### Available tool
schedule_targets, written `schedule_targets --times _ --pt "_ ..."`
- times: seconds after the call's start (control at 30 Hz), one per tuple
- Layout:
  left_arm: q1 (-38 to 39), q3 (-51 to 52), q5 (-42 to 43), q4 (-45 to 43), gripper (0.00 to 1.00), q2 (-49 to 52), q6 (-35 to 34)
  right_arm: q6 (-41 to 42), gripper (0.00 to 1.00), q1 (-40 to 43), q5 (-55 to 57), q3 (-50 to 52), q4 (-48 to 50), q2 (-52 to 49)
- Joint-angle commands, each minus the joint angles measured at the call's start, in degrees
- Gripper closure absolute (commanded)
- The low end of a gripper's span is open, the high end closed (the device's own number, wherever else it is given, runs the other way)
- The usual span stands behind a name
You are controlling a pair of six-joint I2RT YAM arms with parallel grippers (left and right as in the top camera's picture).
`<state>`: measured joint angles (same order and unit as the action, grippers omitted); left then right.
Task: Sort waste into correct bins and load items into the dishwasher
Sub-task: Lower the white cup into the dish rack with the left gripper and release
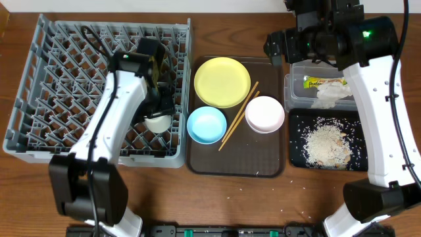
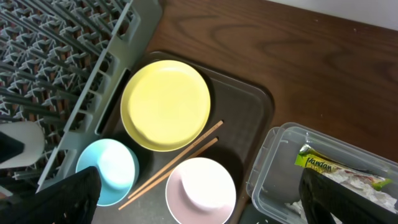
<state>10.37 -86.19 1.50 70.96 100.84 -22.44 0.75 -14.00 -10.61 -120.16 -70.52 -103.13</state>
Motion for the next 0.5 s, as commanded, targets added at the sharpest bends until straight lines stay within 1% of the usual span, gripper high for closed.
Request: schedule_targets --times 0.0,0.07,0.1,0.2,0.3,0.37,0.43,0.47 --pt "0.9 -0.9 -0.5 0.5 0.76 2.8 0.3 -0.9 0.01 -0.4 0.1 0.3 0.0 -0.3" --pt "1.8 -0.8 -0.5 -0.3 0.76 4.3 0.3 -0.9 0.01 -0.4 0.1 0.5 0.0 -0.3" --pt "2.3 -0.5 -0.5 -0.9 0.72 5.0 0.3 -0.9 0.01 -0.4 0.1 0.7 0.0 -0.3" --pt "3.1 -0.3 -0.5 -1.4 0.69 6.9 0.1 -0.8 0.01 -0.4 0.1 1.1 -0.1 -0.3" --pt "3.2 -0.3 -0.5 -1.4 0.62 8.4 0.1 -0.8 0.01 -0.6 0.1 1.1 -0.5 -0.3" --pt "3.2 -0.3 -0.5 -1.4 0.47 9.6 0.1 -0.8 0.01 -1.2 0.1 1.1 -0.5 -0.3" --pt "3.2 -0.3 -0.5 -1.4 0.27 10.6 0.1 -0.8 0.01 -1.8 0.1 1.1 -0.5 -0.3" --pt "3.2 -0.3 -0.5 -1.4 0.19 10.6 0.1 -0.8 0.01 -1.8 0.1 1.1 -0.5 -0.3"
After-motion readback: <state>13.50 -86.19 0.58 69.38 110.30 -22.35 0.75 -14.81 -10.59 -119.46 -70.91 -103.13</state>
